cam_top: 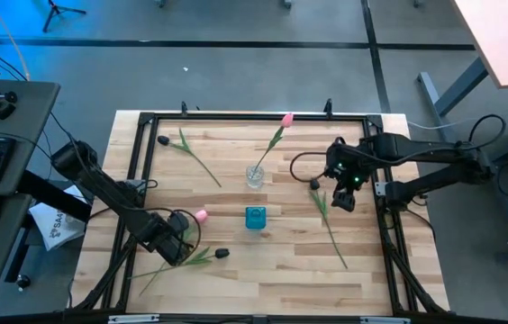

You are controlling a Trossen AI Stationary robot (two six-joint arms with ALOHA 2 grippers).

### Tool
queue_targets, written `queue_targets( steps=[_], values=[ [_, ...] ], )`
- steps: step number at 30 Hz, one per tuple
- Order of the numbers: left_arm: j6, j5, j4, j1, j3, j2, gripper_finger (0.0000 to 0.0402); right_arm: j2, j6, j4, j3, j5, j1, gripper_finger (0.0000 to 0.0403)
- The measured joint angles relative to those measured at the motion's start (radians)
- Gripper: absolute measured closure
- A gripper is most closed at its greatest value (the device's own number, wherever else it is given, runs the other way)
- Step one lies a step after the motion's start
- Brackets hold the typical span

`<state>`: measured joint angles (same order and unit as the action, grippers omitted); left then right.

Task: Sort flowers into vase by color
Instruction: Put the pink tulip into the transparent vase

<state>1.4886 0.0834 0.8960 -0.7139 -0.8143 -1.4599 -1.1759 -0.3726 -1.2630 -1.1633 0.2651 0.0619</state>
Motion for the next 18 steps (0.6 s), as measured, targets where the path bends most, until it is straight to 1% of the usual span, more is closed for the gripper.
queue_targets(
  steps=[4,8,14,16,18],
  values=[
    [0.003,-0.021,-0.005,0.001,0.0,-0.02,0.0218,0.0,0.007,-0.036,0.0,-0.049,-0.017,0.0107],
    [0.002,-0.045,-0.03,0.001,0.0,-0.059,0.0218,0.0,0.007,-0.035,0.0,-0.067,-0.019,0.0107],
    [-0.007,-0.03,-0.09,0.002,0.0,-0.115,0.0218,0.0,0.007,-0.034,0.0,-0.127,-0.018,0.0107],
    [-0.008,-0.029,-0.084,0.003,0.0,-0.129,0.0223,0.0,0.007,-0.028,0.0,-0.146,-0.018,0.0107],
    [-0.007,-0.034,-0.081,0.003,0.0,-0.135,0.0239,0.0,0.007,-0.026,0.0,-0.155,-0.018,0.0107]
  ],
)
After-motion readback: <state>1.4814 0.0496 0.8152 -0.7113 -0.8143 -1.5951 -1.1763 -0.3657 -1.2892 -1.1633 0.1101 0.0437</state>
